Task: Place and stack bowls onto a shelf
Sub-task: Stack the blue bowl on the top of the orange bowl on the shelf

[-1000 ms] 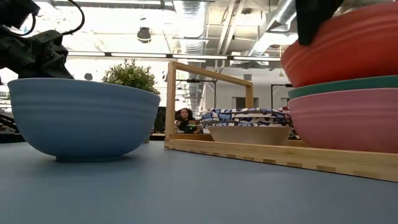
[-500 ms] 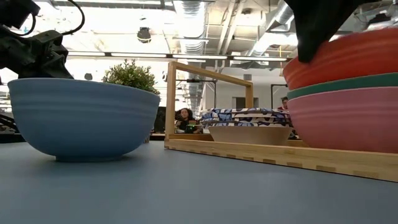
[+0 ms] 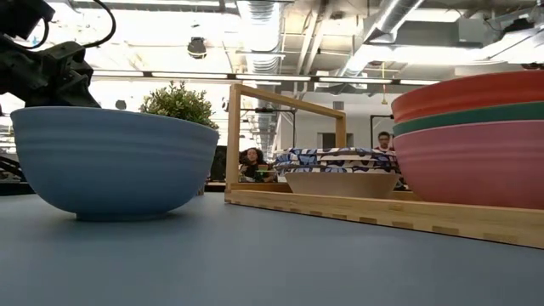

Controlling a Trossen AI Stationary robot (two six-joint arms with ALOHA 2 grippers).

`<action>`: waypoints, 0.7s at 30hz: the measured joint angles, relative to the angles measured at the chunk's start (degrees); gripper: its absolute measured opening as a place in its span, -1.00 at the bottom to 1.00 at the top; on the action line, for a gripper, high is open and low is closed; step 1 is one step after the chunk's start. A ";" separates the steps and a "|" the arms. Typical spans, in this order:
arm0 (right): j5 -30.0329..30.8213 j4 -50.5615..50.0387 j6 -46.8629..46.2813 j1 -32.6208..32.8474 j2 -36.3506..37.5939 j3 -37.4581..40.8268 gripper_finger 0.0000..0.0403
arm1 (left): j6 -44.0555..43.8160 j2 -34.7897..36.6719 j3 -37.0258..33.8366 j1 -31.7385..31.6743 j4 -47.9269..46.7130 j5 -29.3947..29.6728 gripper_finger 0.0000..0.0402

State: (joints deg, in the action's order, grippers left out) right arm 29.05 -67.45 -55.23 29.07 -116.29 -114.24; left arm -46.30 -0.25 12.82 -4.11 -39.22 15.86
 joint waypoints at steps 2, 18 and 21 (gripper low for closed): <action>-0.56 8.86 12.40 -0.70 -0.09 -1.56 0.07 | 0.09 -0.01 0.00 0.00 0.02 0.04 -0.44; -27.19 29.57 51.04 -8.57 -12.99 -1.37 0.04 | -0.25 -0.37 0.07 0.01 -0.16 0.10 -0.44; -28.79 30.90 51.21 -8.57 -15.31 -1.62 0.04 | -0.48 -0.48 0.06 0.01 -0.26 -0.37 -0.44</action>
State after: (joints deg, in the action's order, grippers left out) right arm 0.26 -36.55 -4.02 20.50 -131.60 -115.85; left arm -46.78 -0.73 12.88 -4.10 -39.48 15.49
